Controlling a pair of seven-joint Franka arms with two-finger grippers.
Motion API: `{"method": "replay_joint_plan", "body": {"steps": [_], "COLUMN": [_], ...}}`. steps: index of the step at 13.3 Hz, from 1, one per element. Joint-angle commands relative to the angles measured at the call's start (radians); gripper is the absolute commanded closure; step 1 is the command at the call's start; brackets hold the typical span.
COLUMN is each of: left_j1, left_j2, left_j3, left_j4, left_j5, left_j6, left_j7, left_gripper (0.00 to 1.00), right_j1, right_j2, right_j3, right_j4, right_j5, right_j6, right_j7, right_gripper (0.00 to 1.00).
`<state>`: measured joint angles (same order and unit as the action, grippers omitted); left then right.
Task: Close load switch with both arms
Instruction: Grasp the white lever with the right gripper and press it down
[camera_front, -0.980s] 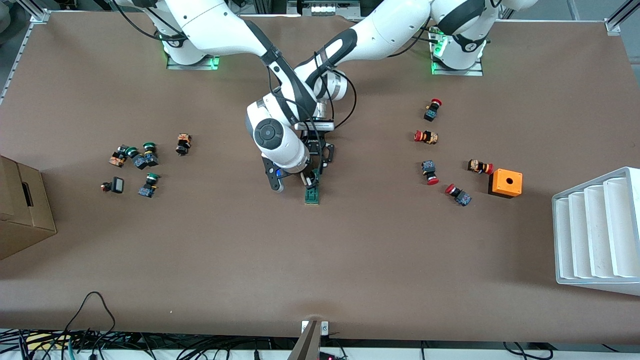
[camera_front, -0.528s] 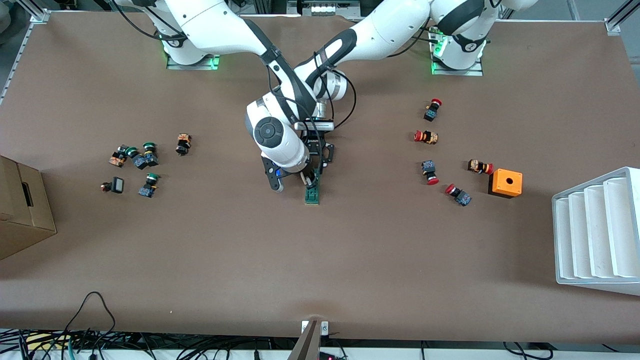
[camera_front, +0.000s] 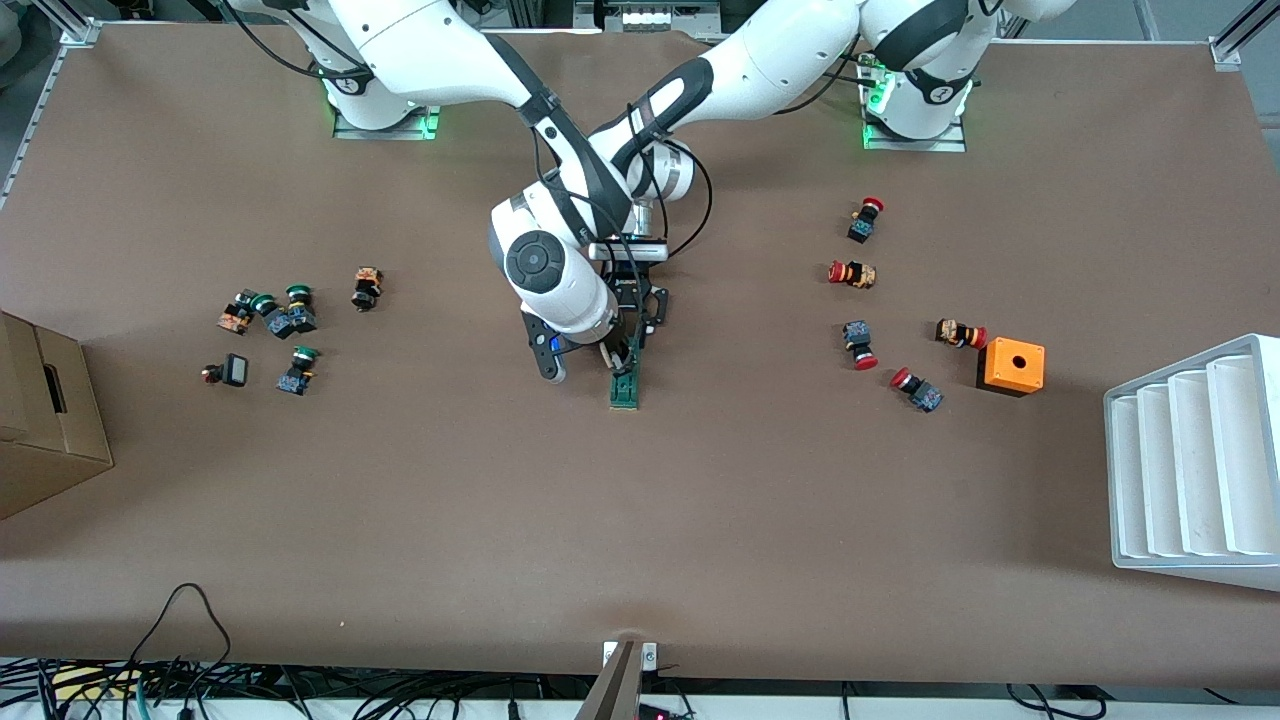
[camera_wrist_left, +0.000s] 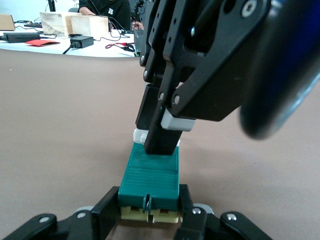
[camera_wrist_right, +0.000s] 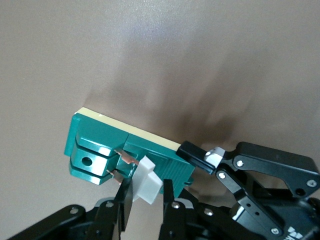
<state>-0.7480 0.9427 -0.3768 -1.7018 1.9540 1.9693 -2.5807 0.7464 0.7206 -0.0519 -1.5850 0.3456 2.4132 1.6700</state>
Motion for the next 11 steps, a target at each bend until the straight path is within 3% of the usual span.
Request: {"method": "replay_joint_plan", "body": {"steps": [1,11], "left_j1": [-0.016,-0.016], "left_j2": [0.065,0.067], "left_j3": [0.004,0.004], "left_j4": [0.062,0.062], "left_j5": [0.016,0.016], "left_j6": [0.031,0.031], "left_j7": [-0.015,-0.015], "left_gripper": [0.5,0.5], "right_j1": [-0.021,-0.038], "right_j2": [-0.01,-0.009], "right_j3": [0.004,0.006], "right_j4": [-0.001,0.022], "right_j5": [-0.025,-0.017], "right_j6": [0.026,0.02], "right_j7": [0.014,0.016], "right_gripper": [0.74,0.77]}}
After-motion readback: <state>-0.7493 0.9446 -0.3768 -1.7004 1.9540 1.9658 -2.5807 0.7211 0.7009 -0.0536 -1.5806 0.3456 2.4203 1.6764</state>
